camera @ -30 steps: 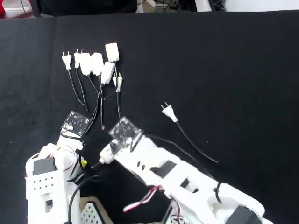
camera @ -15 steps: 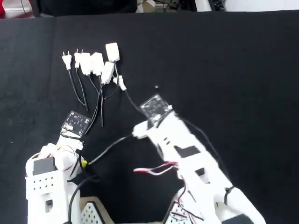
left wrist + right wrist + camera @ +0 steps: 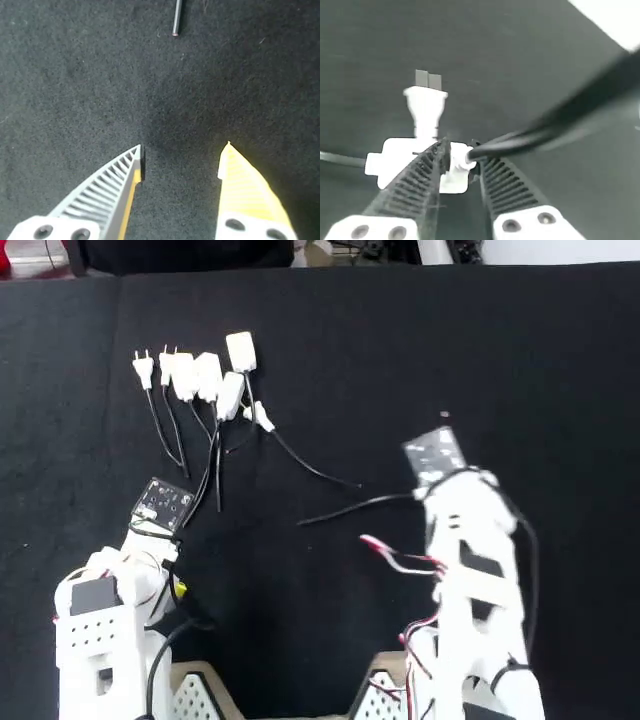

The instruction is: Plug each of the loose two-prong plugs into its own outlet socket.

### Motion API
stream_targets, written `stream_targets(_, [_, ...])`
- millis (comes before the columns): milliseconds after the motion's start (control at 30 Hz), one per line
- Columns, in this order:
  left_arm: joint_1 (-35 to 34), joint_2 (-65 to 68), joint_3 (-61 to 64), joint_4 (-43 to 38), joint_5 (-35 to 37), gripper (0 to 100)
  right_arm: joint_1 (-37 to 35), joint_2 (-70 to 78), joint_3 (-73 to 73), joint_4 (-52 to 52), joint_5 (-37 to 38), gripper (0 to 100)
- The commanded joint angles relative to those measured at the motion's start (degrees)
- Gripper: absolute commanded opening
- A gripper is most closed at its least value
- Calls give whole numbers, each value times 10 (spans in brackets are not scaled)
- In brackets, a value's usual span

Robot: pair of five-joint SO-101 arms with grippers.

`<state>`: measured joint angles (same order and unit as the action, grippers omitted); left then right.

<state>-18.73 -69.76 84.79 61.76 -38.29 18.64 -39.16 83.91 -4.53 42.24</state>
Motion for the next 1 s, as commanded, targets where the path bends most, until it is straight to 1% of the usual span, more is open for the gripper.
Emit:
stream_targets(0, [6, -4, -4, 4, -3, 252, 56, -7, -31, -40, 11, 12])
stream_targets(100, [6, -4, -4, 5, -3, 252, 78, -7, -44, -38, 11, 12])
stream_targets(233, [6, -4, -4, 5, -3, 252, 81, -7, -38, -39, 12, 12])
stream_targets(333, [6, -4, -4, 5, -3, 252, 86, -7, -40, -40, 48, 12])
stream_targets(400, [6, -4, -5, 13, -4, 252, 108, -7, -46, -42, 67, 12])
stream_targets(533, [6, -4, -5, 14, -4, 252, 168, 25, -97, -41, 68, 12])
stream_targets(633, [6, -4, -5, 14, -4, 252, 207, 106, -157, -47, 68, 12])
stream_targets(700, [6, -4, -5, 14, -4, 252, 229, 177, -200, -71, 67, 12])
stream_targets(767, [6, -4, -5, 15, -4, 252, 248, 256, -238, -116, 65, 12])
stream_targets(900, [6, -4, -6, 15, -4, 252, 288, 423, -325, -236, 10, 12])
stream_targets(967, [6, -4, -6, 15, -4, 252, 311, 506, -387, -252, 2, 12])
